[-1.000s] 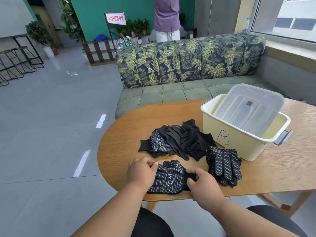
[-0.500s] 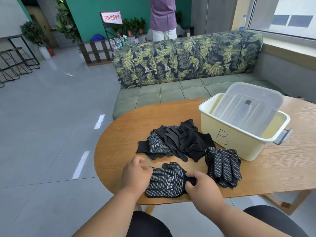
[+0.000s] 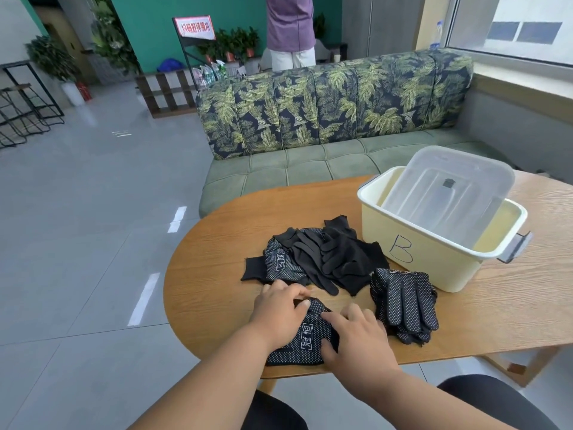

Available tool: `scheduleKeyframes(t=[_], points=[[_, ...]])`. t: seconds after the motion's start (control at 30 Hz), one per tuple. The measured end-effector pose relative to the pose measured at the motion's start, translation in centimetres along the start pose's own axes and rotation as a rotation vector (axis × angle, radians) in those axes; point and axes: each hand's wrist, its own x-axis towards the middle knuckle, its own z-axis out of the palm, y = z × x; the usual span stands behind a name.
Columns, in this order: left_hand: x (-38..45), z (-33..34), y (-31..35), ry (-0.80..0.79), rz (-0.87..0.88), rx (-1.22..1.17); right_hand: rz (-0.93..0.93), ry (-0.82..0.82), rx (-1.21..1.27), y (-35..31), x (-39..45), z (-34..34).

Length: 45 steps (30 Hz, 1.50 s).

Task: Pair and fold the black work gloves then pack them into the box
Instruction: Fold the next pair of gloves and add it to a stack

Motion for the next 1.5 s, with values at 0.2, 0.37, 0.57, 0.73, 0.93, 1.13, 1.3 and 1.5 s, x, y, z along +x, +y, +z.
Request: scheduleKeyframes(t=[0.2, 0.37, 0.57, 0.73, 0.93, 1.13, 1.3, 1.5], points=[[0.1, 0.3, -0.6, 0.185, -0.076, -0.010, -0.036, 0.121, -0.027, 0.4, 0.2, 1.5], [-0.2, 0.1, -1.0, 0.228, -0.142, 0.063, -0.071, 0.240, -0.151, 0.3, 0.0, 1.8], [-0.4, -0.4, 0.4, 0.206, -0.198, 0.200, -0.102, 0.193, -0.197, -0.1, 0.2, 1.6], [0.0, -0.3, 0.9, 0.086, -0.216, 0.257, -0.068, 0.077, -0.192, -0.5, 0.4, 0.8], [0.2, -0.9, 1.0, 0.020, -0.269, 0.015, -0.074, 0.004, -0.175, -0.8, 0.6, -0.4], [-0.4, -0.6, 0.8, 0.071, -0.415, -0.719, -0.090, 0.014, -0.129, -0.7, 0.6, -0.2], [-0.6, -1.1, 0.4, 0.025, -0.412, -1.029, -0.089, -0.071, -0.134, -1.0, 0.7, -1.2], [-1.5, -0.9, 0.3, -0.001, -0.333, -1.018, -0.038, -0.131, -0.089, -0.9, 0.8, -0.8]])
